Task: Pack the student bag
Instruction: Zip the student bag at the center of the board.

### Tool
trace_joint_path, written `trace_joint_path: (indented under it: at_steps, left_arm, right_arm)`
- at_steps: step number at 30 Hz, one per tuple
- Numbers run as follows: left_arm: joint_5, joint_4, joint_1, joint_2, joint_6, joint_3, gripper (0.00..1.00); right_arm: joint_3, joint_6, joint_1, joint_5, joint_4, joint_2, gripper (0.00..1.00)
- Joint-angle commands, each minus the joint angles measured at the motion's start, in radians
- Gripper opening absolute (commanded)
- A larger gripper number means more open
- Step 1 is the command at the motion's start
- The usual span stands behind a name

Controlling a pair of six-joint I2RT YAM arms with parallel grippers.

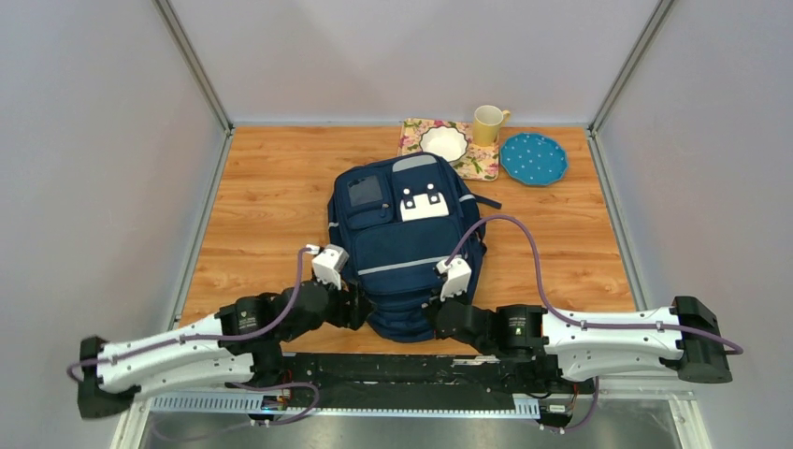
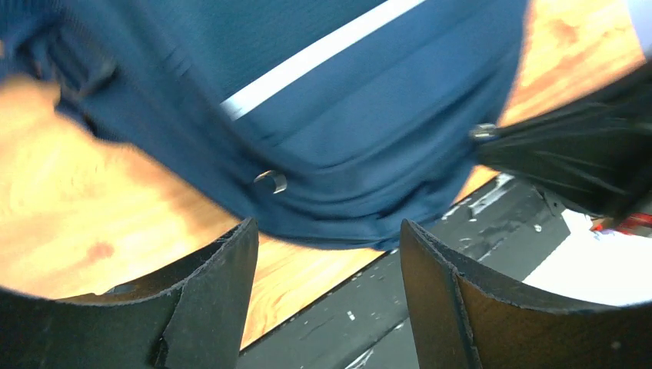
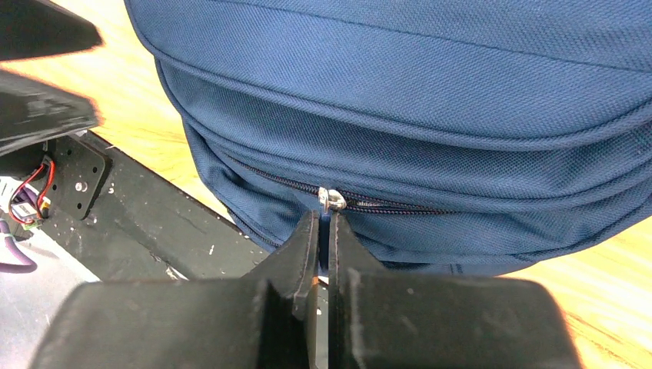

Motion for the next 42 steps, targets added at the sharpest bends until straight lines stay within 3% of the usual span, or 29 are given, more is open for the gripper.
trace_joint_path:
  at_steps: [1,3,4,5,7,12,15,18,24,33,36,39,40,42]
  left_arm:
    - [-0.530,-0.031,-0.332,0.187,0.093,0.200,0.74]
    - [-0.631,-0.096,-0.406,0.297,0.004,0.298,0.75]
    - [-0.670,-0.238,-0.444,0.370,-0.080,0.335,0.77]
    - [-0.740,-0.305,-0.459,0.386,-0.267,0.375,0.83]
    - [-0.773,-0.309,-0.489,0.350,-0.411,0.346,0.90]
    - [-0.744,0.171,-0.489,0.115,-0.341,-0.006,0.93]
    - [-0.745,0.277,-0.489,-0.029,-0.341,-0.134,0.92]
    - [-0.745,0.229,-0.489,-0.057,-0.363,-0.139,0.92]
    - [-0.736,0.262,-0.489,0.055,-0.452,-0.117,0.92]
    - [-0.728,0.402,-0.487,0.033,-0.521,-0.225,0.68]
    - [-0.712,0.368,-0.475,0.072,-0.530,-0.202,0.67]
    - [-0.687,0.347,-0.470,0.127,-0.524,-0.157,0.82]
    - [-0.696,0.342,-0.469,0.136,-0.538,-0.147,0.94]
    - [-0.679,0.362,-0.440,0.144,-0.547,-0.154,0.95]
  right_arm:
    - [0.045,0.012,-0.004,0.004,0.074,-0.004,0.00]
    - [0.046,0.014,-0.004,0.005,0.072,-0.006,0.00]
    - [0.046,0.022,-0.004,0.004,0.069,-0.007,0.00]
    - [0.046,0.032,-0.003,0.010,0.068,-0.010,0.00]
    - [0.037,0.052,-0.004,0.001,0.075,-0.023,0.00]
    - [0.015,0.074,-0.006,-0.030,0.122,-0.020,0.00]
    - [0.017,0.065,-0.006,-0.024,0.109,-0.015,0.00]
    - [0.011,0.062,-0.004,-0.015,0.109,-0.021,0.00]
    - [0.025,0.057,-0.006,-0.004,0.106,-0.021,0.00]
    - [0.035,0.060,-0.006,-0.021,0.108,-0.026,0.00]
    - [0.038,0.055,-0.006,-0.025,0.109,-0.023,0.00]
    - [0.044,0.048,-0.006,-0.032,0.111,-0.018,0.00]
    - [0.046,0.048,-0.006,-0.033,0.111,-0.016,0.00]
    - [0.051,0.048,-0.004,-0.035,0.109,-0.012,0.00]
